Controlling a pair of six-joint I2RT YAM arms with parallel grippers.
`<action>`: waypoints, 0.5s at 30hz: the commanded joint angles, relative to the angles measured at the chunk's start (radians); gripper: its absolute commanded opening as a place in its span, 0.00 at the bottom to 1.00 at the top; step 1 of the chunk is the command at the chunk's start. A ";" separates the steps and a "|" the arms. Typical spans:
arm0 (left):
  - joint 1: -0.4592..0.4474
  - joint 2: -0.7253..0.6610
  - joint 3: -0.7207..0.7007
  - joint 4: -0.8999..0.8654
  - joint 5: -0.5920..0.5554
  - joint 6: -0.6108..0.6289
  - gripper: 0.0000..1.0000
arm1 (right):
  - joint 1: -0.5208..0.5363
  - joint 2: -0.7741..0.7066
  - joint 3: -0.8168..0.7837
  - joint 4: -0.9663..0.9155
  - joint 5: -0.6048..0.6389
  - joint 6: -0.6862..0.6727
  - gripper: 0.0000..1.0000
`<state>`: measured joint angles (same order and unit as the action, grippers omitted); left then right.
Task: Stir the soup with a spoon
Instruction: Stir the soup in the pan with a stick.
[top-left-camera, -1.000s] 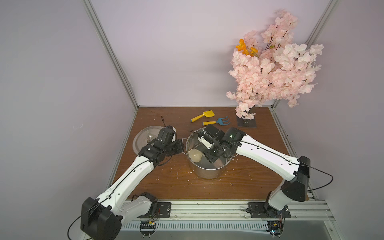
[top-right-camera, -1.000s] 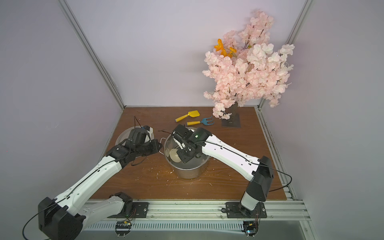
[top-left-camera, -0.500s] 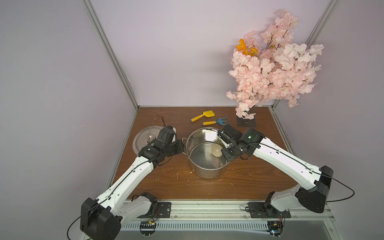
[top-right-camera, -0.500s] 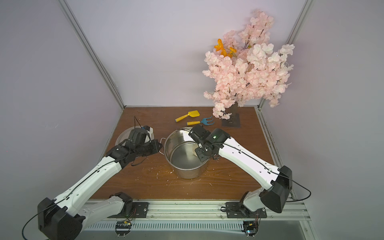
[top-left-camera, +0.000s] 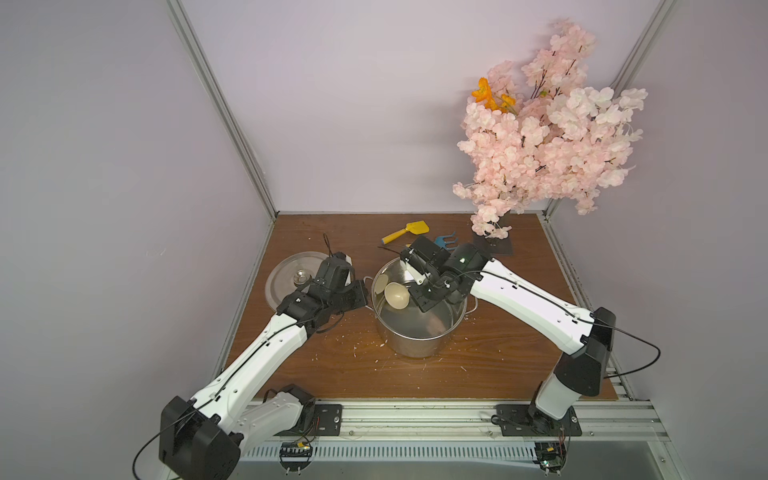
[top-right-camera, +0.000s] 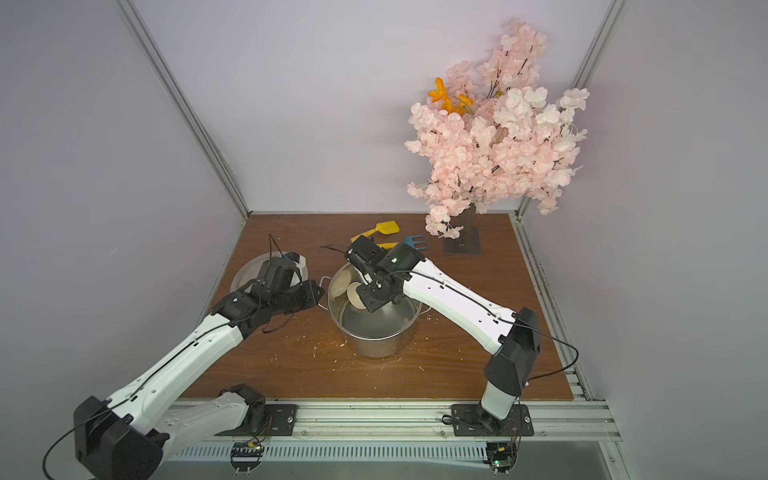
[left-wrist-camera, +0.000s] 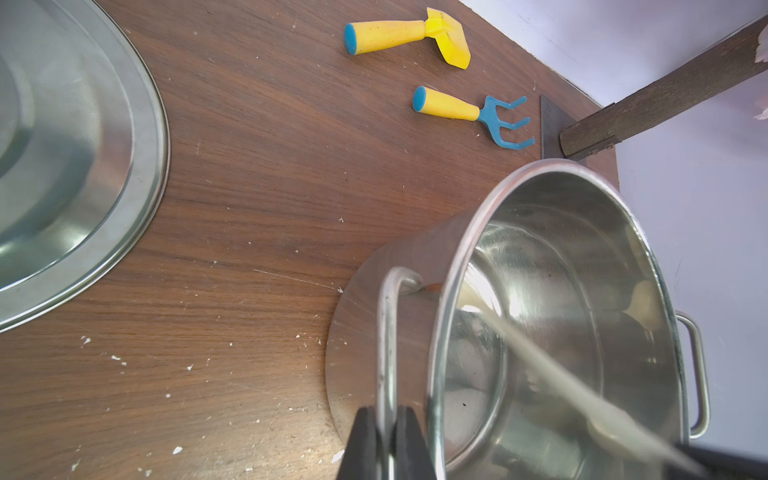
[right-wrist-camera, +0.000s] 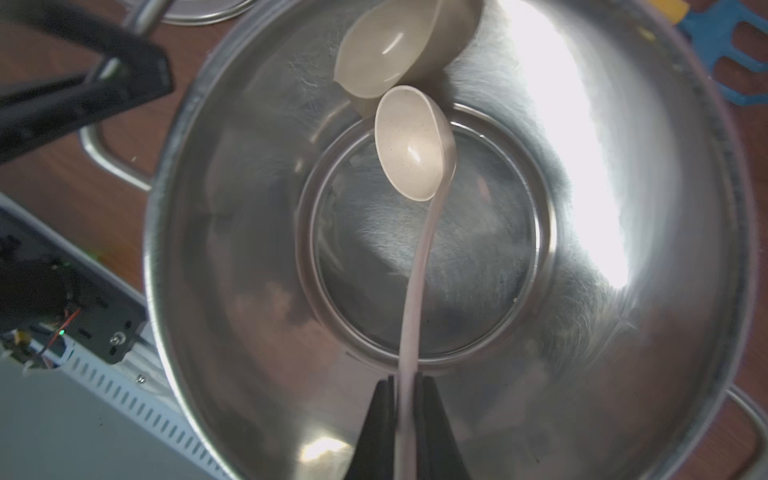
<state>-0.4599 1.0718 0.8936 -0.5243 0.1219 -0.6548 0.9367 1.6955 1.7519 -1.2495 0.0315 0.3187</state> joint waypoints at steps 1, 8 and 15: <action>-0.014 -0.011 0.003 -0.011 -0.011 0.017 0.00 | 0.056 -0.053 -0.023 0.070 -0.069 -0.022 0.00; -0.013 -0.029 0.001 -0.013 -0.013 0.020 0.00 | 0.079 -0.229 -0.244 -0.009 0.033 0.051 0.00; -0.014 -0.033 -0.001 -0.013 -0.008 0.022 0.00 | 0.003 -0.348 -0.323 -0.095 0.201 0.098 0.00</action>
<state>-0.4610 1.0607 0.8936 -0.5346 0.1207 -0.6544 0.9741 1.3796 1.4292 -1.3182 0.1276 0.3820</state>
